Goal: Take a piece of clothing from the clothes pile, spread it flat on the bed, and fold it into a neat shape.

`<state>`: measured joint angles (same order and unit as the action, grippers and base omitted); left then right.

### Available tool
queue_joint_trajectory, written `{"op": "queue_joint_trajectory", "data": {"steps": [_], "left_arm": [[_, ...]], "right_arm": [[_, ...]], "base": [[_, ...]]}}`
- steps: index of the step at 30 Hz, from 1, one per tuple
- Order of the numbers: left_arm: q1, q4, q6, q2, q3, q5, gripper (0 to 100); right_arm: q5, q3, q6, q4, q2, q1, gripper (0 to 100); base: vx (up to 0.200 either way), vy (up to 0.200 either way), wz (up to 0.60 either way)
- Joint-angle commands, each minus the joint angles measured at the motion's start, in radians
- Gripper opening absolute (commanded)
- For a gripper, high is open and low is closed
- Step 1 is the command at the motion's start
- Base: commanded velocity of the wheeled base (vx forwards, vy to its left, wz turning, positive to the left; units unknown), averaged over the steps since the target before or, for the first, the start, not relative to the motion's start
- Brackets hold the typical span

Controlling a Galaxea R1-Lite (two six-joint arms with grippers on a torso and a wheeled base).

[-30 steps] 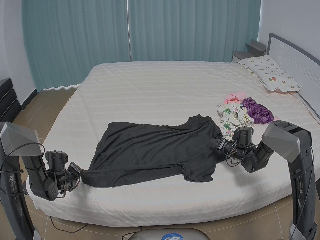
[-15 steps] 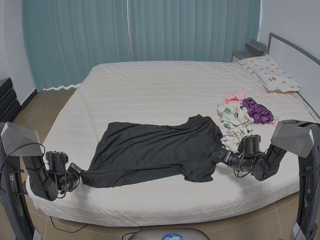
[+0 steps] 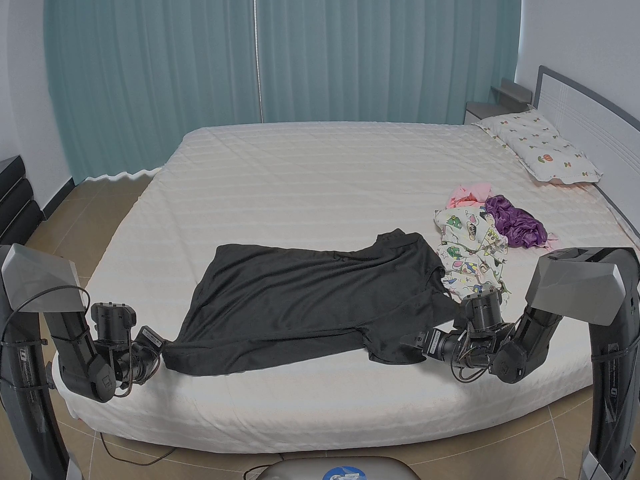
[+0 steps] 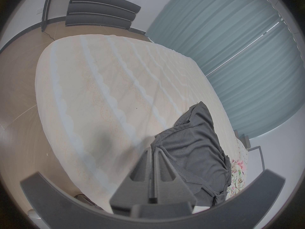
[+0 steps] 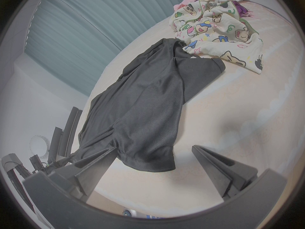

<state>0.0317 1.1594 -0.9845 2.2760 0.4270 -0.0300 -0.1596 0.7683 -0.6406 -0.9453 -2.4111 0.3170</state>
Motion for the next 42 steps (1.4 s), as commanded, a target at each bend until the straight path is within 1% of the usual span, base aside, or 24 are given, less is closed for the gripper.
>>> {"op": "queue_joint_trajectory", "data": {"steps": [1,9,10,15,18,20,23,24,25,29,32,37,39,40,41,42], "left_arm": [[-0.001,0.000,0.000,0.000,0.001,-0.001,0],[-0.001,0.000,0.000,0.000,0.001,-0.001,0],[-0.001,0.000,0.000,0.000,0.001,-0.001,0],[0.001,0.000,0.000,-0.001,-0.002,0.001,0],[-0.001,0.000,0.000,-0.003,-0.004,0.001,0],[0.001,0.000,0.000,-0.004,-0.005,0.002,0],[-0.001,0.003,0.009,-0.003,-0.014,0.005,0],[-0.001,0.003,0.009,-0.003,-0.014,0.005,0],[-0.001,0.003,0.012,-0.003,-0.014,0.005,0],[-0.003,0.003,0.026,-0.010,-0.030,0.005,0],[-0.018,0.016,0.070,-0.049,-0.076,0.004,0],[-0.081,0.079,0.175,-0.102,-0.172,-0.019,0],[-0.104,0.091,0.230,-0.107,-0.214,-0.041,0],[-0.108,0.094,0.240,-0.105,-0.218,-0.050,0],[-0.116,0.100,0.270,-0.102,-0.229,-0.085,0],[-0.118,0.102,0.277,-0.101,-0.231,-0.103,0]], "right_arm": [[-0.001,0.002,0.003,0.000,-0.011,0.010,100],[0.002,0.026,0.012,0.005,-0.040,0.031,100],[0.002,0.026,0.012,0.005,-0.040,0.031,0],[0.035,0.031,0.021,0.003,-0.045,0.033,0],[0.035,0.005,0.019,0.007,-0.008,0.020,0],[0.035,-0.029,0.019,0.007,0.017,0.011,0],[0.025,-0.127,0.019,0.005,0.102,-0.007,0],[0.025,-0.127,0.019,0.005,0.102,-0.007,0],[0.022,-0.176,0.016,0.003,0.142,-0.029,0],[0.009,-0.279,0.007,-0.009,0.222,-0.061,0],[0.009,-0.362,0.006,-0.009,0.299,-0.081,0],[0.014,-0.466,0.007,-0.007,0.386,-0.079,0],[0.017,-0.492,0.007,0.000,0.414,-0.078,0],[0.017,-0.497,0.007,0.002,0.421,-0.078,0],[0.018,-0.521,0.007,0.003,0.445,-0.078,0],[0.018,-0.532,0.009,0.003,0.454,-0.076,0]], "base": [[0.000,0.000,0.00],[0.000,0.000,0.00],[0.000,0.000,0.00],[0.000,0.000,0.00],[0.000,0.000,0.00],[0.000,0.000,0.00],[0.000,0.000,0.00],[0.000,0.000,0.00],[0.000,0.000,0.00],[0.000,0.000,0.00],[0.000,0.000,0.00],[0.000,0.000,0.00],[0.000,0.000,0.00],[0.000,0.000,0.00],[0.000,0.000,0.00],[0.000,0.000,0.00]]}}
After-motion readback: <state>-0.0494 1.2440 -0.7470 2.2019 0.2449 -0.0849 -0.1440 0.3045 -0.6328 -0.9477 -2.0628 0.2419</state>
